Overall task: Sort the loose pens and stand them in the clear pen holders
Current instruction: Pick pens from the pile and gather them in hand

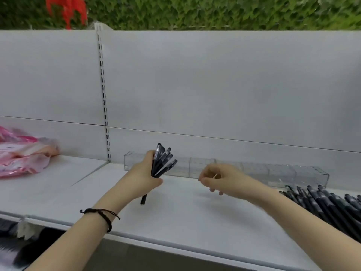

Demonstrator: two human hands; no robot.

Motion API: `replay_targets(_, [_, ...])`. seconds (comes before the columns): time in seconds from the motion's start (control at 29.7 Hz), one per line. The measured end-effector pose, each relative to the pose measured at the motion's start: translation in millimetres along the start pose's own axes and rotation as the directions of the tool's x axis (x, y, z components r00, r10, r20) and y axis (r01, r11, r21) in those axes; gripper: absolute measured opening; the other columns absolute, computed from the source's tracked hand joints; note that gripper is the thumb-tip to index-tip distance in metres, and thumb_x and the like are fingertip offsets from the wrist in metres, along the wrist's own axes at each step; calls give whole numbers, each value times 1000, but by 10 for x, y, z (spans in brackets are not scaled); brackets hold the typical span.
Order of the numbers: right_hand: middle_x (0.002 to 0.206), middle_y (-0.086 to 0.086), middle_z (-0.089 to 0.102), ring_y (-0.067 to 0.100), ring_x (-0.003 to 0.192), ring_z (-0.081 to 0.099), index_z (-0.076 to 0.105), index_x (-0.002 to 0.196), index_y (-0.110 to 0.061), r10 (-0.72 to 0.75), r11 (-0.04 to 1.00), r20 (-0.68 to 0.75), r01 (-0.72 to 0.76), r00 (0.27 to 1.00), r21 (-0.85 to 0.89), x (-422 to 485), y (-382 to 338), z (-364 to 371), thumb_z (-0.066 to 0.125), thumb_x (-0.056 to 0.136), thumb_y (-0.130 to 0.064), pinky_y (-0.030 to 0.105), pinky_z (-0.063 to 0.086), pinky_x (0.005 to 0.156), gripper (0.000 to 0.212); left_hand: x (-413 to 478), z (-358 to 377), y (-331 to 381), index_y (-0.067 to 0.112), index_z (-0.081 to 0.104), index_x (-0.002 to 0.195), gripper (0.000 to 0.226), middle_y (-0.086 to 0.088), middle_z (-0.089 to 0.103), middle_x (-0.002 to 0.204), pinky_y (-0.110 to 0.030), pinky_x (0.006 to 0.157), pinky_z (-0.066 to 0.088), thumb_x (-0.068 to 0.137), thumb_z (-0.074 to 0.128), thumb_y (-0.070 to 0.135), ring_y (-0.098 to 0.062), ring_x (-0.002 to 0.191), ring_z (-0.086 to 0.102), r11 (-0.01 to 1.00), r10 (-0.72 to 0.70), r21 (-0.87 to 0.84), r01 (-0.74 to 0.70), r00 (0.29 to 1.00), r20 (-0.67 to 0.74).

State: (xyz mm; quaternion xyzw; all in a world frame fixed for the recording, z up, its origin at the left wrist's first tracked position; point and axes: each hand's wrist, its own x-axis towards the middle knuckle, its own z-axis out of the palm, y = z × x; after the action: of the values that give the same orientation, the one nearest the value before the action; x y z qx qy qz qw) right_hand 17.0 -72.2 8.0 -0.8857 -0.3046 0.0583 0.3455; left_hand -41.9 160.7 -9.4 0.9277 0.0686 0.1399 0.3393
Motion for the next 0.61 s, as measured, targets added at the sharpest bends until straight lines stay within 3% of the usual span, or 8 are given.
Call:
replay_targets(0.07, [90, -16, 62, 0, 75, 57, 67, 97, -26, -34, 989, 42, 40, 999, -141, 63, -155, 213, 57, 92, -32, 14, 45, 65, 13, 24, -140, -269, 31, 20, 142, 70, -2, 59, 96, -31, 68, 50, 86, 60, 19, -23, 79, 61, 965, -32, 258, 42, 999, -42])
replay_targets(0.17, [91, -19, 57, 3, 84, 56, 65, 102, -28, -79, 958, 70, 95, 994, -271, 238, -381, 552, 55, 91, -37, 24, 50, 79, 17, 55, -270, -640, 27, 11, 149, 71, -7, 57, 112, -31, 68, 46, 91, 52, 20, -28, 93, 60, 858, -90, 499, 117, 993, -79])
replay_targets(0.24, [96, -17, 57, 7, 92, 57, 63, 106, -29, -86, 946, 72, 104, 994, -306, 348, -481, 736, 54, 90, -38, 32, 51, 86, 20, 84, -315, -818, 24, 12, 148, 67, -8, 56, 119, -31, 69, 43, 93, 49, 21, -28, 100, 59, 820, -103, 558, 128, 992, -77])
replay_targets(0.44, [107, -11, 57, 10, 99, 53, 62, 112, -27, -94, 923, 73, 115, 993, -367, 530, -705, 1027, 52, 92, -37, 32, 46, 89, 25, 138, -292, -924, 18, 31, 137, 49, -10, 50, 126, -31, 71, 37, 98, 43, 46, -28, 112, 55, 744, -84, 658, 118, 993, -84])
replay_targets(0.61, [111, -10, 57, 11, 102, 52, 61, 114, -27, -73, 912, 60, 91, 996, -400, 582, -741, 1087, 51, 93, -37, 32, 45, 90, 25, 143, -206, -865, 18, 38, 135, 51, -6, 51, 128, -31, 74, 41, 99, 33, 54, -26, 117, 51, 591, -60, 797, 126, 992, -113])
